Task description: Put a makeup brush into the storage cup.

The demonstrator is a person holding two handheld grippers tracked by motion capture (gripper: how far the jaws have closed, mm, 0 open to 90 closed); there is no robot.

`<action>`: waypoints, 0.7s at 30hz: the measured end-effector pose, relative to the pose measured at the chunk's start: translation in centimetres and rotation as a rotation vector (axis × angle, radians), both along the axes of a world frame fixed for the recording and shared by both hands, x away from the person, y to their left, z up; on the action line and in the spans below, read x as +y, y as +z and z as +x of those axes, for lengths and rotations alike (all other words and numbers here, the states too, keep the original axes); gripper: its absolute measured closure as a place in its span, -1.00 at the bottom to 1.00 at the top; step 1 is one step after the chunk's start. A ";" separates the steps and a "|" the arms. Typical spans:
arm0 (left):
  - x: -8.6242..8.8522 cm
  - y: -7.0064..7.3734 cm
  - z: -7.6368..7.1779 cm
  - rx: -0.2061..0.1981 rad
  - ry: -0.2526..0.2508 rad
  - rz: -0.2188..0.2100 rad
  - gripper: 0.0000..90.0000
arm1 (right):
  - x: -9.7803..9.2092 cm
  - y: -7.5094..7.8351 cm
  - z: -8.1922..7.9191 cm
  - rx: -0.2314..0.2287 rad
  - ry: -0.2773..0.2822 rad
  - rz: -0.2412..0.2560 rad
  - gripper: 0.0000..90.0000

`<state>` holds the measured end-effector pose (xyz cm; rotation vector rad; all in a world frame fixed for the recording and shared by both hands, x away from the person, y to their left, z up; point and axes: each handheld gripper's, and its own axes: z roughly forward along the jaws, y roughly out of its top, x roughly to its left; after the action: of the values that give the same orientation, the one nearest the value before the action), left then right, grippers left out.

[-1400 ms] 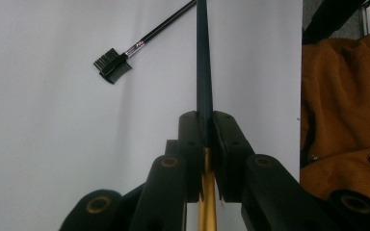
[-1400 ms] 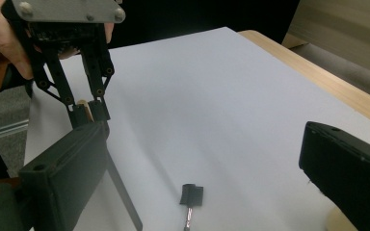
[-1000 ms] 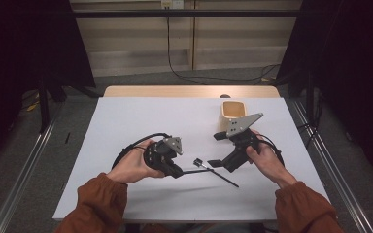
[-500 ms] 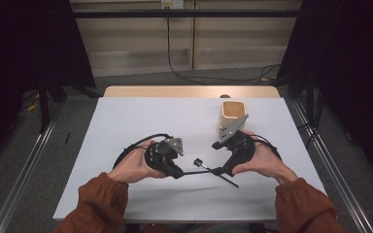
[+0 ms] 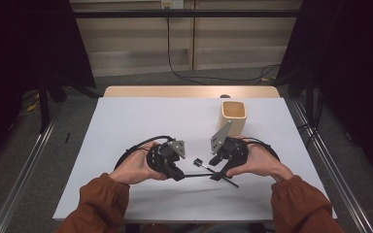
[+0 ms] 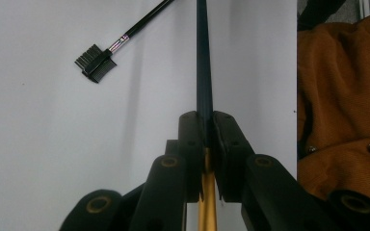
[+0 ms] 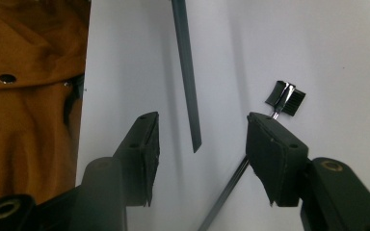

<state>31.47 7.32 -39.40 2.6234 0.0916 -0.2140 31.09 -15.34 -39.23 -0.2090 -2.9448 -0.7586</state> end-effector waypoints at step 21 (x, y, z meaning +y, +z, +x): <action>-0.4 -0.4 -0.2 -0.001 -0.007 0.005 0.85 | 1.5 -1.2 -0.1 0.050 0.072 -0.129 0.51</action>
<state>31.28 6.96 -39.80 2.6289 0.0832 -0.2154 31.01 -13.82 -40.45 -0.1280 -2.9380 -0.5463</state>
